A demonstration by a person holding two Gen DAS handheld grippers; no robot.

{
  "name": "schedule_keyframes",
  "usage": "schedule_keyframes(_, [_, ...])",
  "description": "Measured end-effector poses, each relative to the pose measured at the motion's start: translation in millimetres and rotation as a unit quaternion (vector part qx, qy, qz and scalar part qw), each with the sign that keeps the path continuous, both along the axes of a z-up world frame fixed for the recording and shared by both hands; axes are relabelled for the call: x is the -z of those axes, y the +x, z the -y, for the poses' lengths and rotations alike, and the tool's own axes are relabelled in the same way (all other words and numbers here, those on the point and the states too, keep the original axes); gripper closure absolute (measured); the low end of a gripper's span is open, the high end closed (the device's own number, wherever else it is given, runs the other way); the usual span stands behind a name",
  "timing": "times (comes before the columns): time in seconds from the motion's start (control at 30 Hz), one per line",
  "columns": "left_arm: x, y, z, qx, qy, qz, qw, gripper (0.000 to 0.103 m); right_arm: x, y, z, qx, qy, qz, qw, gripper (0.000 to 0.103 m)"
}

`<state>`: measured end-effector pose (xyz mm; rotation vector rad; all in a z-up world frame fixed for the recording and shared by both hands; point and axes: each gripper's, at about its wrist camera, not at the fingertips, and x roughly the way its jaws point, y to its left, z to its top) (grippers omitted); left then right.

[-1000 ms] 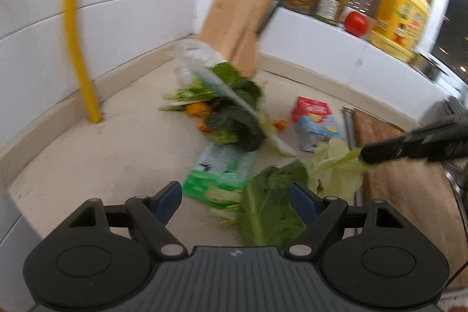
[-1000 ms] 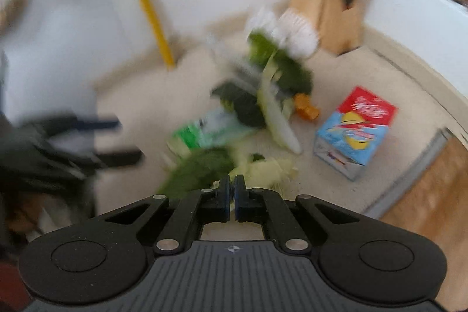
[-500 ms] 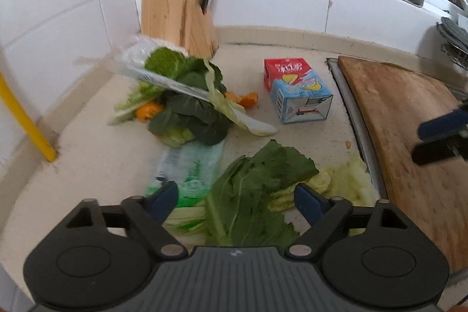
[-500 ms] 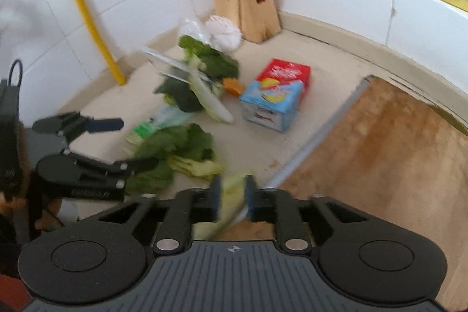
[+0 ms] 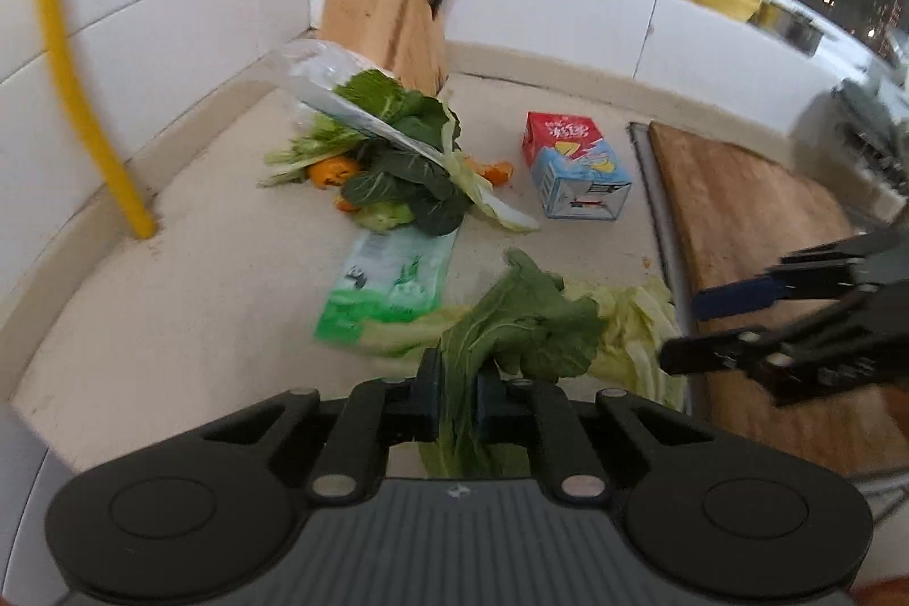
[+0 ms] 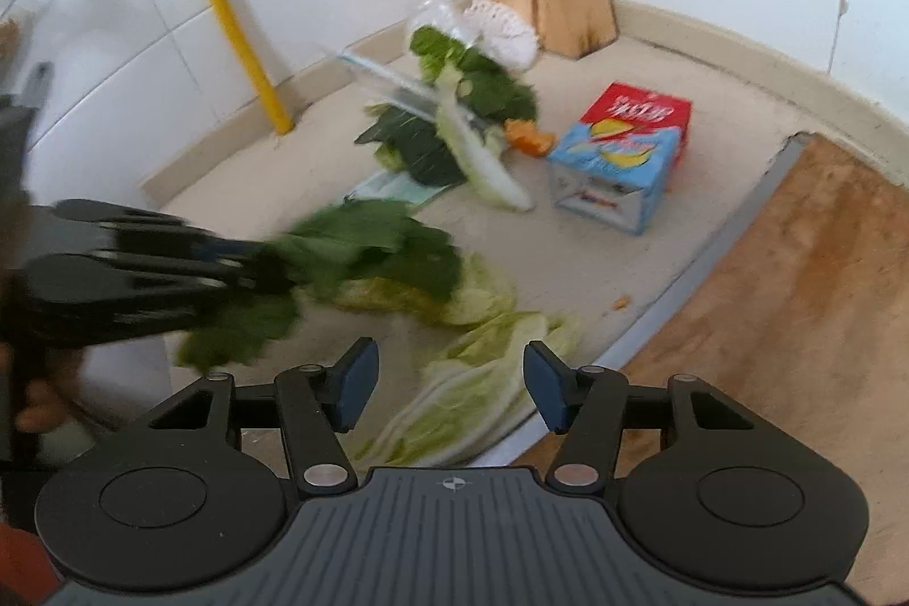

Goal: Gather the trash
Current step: 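Grasp the pale cabbage leaf with the right tool while the left holds bok choy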

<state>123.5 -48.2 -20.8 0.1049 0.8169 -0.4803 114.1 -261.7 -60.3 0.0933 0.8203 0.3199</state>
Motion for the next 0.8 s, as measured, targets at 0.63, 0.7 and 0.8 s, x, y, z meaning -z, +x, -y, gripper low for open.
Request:
schedule_keyframes(0.63, [46.8, 0.0, 14.7, 0.001, 0.120, 0.043, 0.9918, 0.036, 35.7, 23.1, -39.5, -0.030, -0.118, -0.026, 0.992, 0.017])
schedule_keyframes(0.7, [49.2, 1.9, 12.0, -0.001, 0.100, 0.022, 0.9947, 0.054, 36.4, 22.7, -41.3, -0.030, -0.121, -0.024, 0.992, 0.019])
schedule_keyframes(0.8, [51.1, 3.0, 10.0, -0.013, 0.079, 0.000, 0.9968, 0.070, 36.0, 19.7, -40.7, -0.025, -0.129, -0.023, 0.991, 0.032])
